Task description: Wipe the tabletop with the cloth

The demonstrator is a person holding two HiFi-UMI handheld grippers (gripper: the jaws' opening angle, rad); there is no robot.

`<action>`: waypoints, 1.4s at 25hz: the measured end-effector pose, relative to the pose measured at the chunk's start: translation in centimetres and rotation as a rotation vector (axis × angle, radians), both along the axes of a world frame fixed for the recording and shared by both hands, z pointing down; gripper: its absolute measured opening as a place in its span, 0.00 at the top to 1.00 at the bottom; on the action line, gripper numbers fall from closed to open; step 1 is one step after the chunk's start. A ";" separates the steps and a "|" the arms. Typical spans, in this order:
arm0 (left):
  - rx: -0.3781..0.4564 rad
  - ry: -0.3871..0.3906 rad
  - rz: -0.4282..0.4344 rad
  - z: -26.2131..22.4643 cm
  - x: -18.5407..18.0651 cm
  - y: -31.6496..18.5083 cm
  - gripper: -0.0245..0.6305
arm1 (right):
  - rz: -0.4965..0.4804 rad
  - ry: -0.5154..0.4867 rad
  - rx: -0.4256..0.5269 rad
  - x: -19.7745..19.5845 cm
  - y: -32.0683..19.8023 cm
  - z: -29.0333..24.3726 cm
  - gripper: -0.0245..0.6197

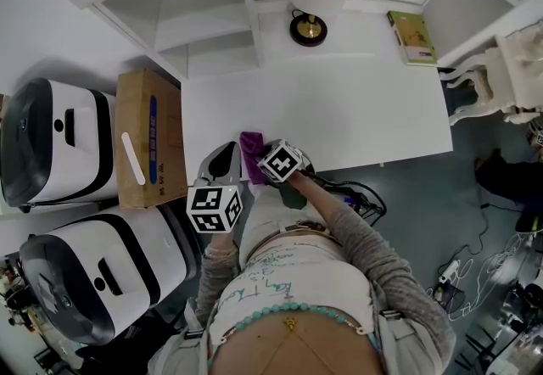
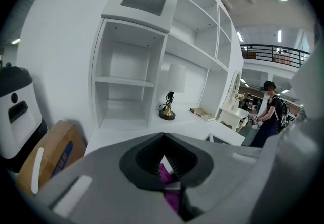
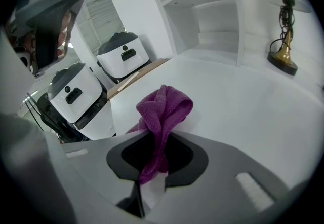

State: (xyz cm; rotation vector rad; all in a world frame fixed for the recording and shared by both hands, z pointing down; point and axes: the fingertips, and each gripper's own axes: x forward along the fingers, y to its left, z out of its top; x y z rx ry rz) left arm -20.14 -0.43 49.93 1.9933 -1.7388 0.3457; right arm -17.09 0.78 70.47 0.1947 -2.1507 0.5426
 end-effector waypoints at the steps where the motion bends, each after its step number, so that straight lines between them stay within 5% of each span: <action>1: 0.000 -0.001 0.005 0.0 0.3 -0.1 0.96 | 0.005 0.001 0.000 0.3 -0.1 0.0 0.83; 35: -0.002 -0.005 0.107 0.1 7.5 -2.0 0.96 | 0.090 0.024 -0.006 7.6 -2.2 0.2 0.83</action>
